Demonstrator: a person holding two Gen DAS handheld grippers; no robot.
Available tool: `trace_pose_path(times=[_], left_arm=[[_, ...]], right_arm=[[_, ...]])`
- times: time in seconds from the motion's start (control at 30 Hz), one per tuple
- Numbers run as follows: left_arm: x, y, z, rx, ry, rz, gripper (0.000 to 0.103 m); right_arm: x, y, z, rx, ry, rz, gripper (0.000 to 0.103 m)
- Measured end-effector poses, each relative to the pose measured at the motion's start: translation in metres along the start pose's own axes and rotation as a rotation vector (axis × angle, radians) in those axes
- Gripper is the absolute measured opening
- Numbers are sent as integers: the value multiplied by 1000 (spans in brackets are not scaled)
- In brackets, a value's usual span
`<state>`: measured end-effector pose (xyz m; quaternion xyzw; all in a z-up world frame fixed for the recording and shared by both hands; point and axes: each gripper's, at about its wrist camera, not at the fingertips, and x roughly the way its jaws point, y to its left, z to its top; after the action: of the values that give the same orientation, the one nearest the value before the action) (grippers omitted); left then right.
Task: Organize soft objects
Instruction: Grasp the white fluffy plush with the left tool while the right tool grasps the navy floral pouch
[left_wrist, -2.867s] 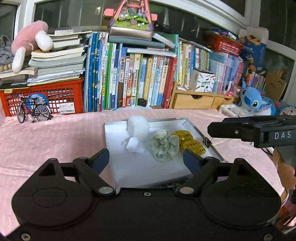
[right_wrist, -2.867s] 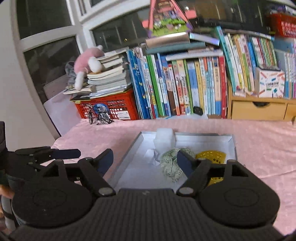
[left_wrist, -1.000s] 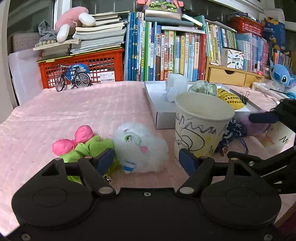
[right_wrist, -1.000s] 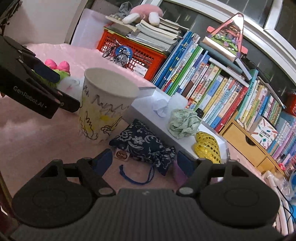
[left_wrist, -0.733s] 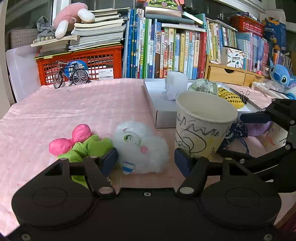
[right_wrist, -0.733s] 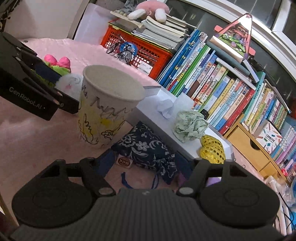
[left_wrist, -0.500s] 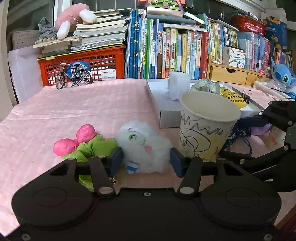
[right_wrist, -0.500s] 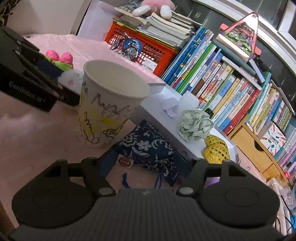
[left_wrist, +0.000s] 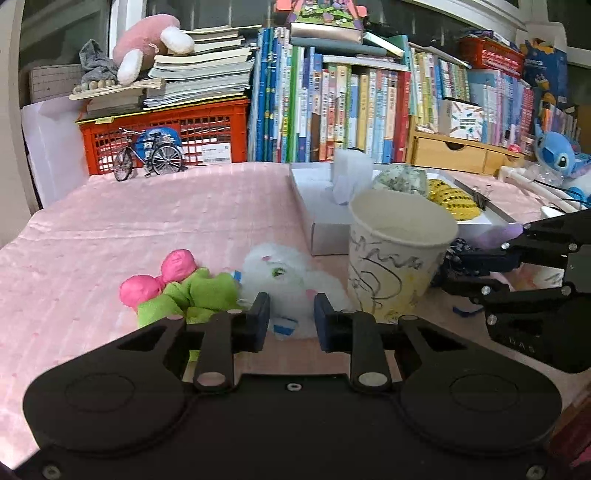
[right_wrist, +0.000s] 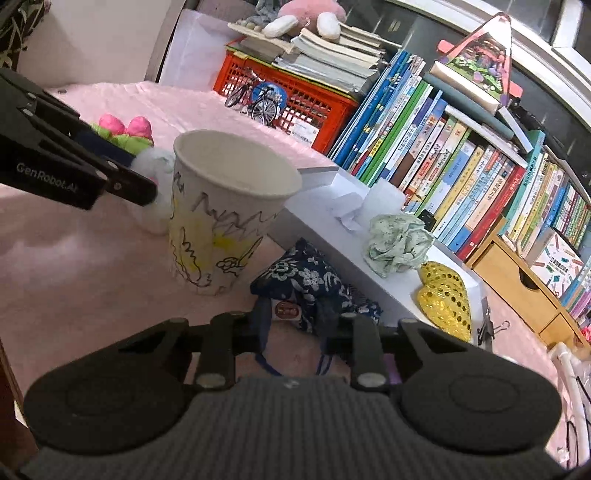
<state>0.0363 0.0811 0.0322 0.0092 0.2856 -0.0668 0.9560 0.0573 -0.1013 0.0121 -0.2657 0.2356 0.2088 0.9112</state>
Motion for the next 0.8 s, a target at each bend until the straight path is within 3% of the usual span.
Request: trace_pose_path(times=[0.23, 0.43, 0.47, 0.53, 0.57, 0.7, 0.8], left_arm=[[-8, -6, -7, 6, 10, -5, 25], [-1, -11, -5, 21, -7, 39, 52], [2, -12, -4, 25, -9, 42, 59], [9, -14, -3, 33, 0, 51, 61], [13, -15, -2, 36, 7, 48, 62], [26, -16, 0, 35, 18, 65, 66], [31, -17, 1, 48, 15, 87, 70]], right_arm=[[-23, 3, 0, 0, -27, 16, 23], [-43, 10, -5, -33, -28, 43, 24], [-45, 11, -6, -37, -26, 45, 27], [-45, 13, -8, -43, -24, 40, 32], [-45, 13, -10, -47, -23, 38, 46], [-43, 15, -12, -47, -26, 37, 51], [-39, 13, -11, -30, -30, 32, 61]])
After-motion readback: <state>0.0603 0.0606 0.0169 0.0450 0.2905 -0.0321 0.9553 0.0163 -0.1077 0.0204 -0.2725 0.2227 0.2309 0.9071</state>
